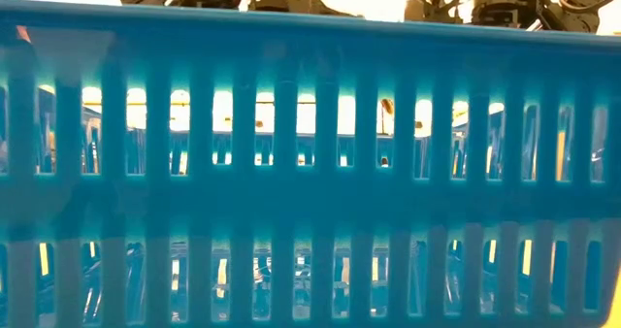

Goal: Pick & Place School Supplies
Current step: Put the pink ticket punch into the left blue bin

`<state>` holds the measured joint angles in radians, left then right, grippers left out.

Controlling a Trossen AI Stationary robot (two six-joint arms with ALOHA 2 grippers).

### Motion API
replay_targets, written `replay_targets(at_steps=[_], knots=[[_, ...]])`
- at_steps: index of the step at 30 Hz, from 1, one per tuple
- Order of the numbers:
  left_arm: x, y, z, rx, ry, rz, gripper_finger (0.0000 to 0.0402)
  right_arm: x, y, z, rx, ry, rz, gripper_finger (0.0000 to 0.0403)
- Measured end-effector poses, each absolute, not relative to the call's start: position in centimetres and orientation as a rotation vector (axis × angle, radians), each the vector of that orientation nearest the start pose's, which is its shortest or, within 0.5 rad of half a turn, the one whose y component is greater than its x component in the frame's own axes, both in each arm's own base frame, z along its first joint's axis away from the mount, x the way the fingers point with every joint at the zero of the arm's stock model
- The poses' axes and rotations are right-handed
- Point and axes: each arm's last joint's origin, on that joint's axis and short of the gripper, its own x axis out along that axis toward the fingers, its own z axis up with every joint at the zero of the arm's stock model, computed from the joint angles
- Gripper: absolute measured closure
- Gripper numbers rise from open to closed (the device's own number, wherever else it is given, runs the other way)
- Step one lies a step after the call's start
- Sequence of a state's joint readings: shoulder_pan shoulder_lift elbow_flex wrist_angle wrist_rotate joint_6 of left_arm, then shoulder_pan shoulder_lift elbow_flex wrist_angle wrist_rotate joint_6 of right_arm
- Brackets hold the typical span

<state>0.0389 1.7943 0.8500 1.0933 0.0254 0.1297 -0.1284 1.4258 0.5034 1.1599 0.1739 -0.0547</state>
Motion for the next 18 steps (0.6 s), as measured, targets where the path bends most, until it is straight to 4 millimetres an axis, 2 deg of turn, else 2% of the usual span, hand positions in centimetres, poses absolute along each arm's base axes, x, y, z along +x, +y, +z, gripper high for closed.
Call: replay_targets(at_steps=[9, 18], knots=[[37.2, 1.6, 22.0, 0.131, -0.157, 0.032, 0.0215, 26.8, -4.0, 22.9, -0.032, -0.243, -0.308, 0.0377], [38.0, 2.5, 22.5, 0.080, -0.097, 0.046, 0.0215, 26.8, -3.9, 23.0, -0.034, -0.246, -0.287, 0.0378]])
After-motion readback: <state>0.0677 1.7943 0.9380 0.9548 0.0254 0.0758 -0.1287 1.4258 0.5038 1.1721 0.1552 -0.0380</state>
